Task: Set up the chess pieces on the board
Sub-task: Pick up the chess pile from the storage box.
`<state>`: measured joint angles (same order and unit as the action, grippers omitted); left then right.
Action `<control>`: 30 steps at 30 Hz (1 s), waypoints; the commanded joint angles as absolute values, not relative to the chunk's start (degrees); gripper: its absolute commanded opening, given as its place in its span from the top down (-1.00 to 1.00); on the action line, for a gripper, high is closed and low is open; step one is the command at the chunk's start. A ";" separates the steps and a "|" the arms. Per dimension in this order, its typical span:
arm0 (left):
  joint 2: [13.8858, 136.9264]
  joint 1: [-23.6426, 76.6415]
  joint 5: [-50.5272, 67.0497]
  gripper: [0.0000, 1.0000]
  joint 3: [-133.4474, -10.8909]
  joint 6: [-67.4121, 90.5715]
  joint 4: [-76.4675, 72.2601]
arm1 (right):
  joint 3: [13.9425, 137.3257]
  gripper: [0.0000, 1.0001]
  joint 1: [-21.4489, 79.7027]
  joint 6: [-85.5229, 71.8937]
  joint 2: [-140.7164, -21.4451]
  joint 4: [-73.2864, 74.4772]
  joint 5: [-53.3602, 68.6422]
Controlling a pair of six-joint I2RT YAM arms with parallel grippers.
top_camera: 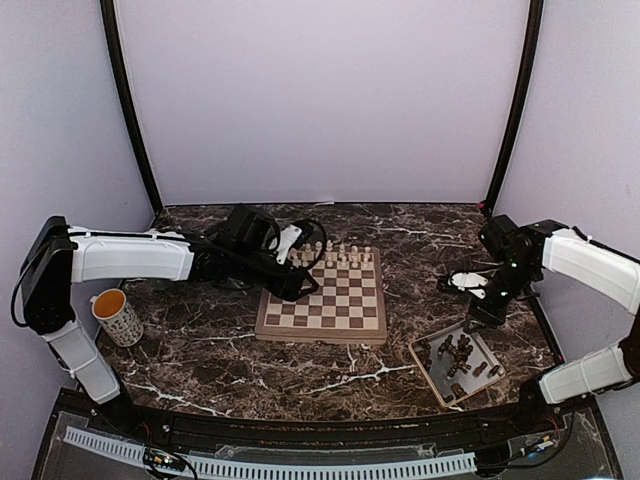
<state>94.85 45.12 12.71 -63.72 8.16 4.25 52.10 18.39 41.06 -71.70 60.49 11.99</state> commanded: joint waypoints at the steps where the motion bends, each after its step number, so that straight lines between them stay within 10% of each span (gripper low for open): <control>1: 95.24 46.51 13.10 -0.25 -65.38 7.76 2.56 | 51.84 0.19 18.70 40.59 -72.84 60.21 8.92; 22: 96.49 47.55 11.25 -0.25 -64.78 8.34 2.64 | 50.31 0.34 18.65 38.87 -82.62 59.12 10.08; 30: 97.17 47.64 11.56 -0.25 -64.95 8.27 2.37 | 50.00 0.76 18.28 38.05 -83.87 59.01 9.14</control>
<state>97.19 47.18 11.51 -63.72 8.21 3.27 50.26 18.37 38.63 -83.50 58.76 9.26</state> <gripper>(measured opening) 0.625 0.172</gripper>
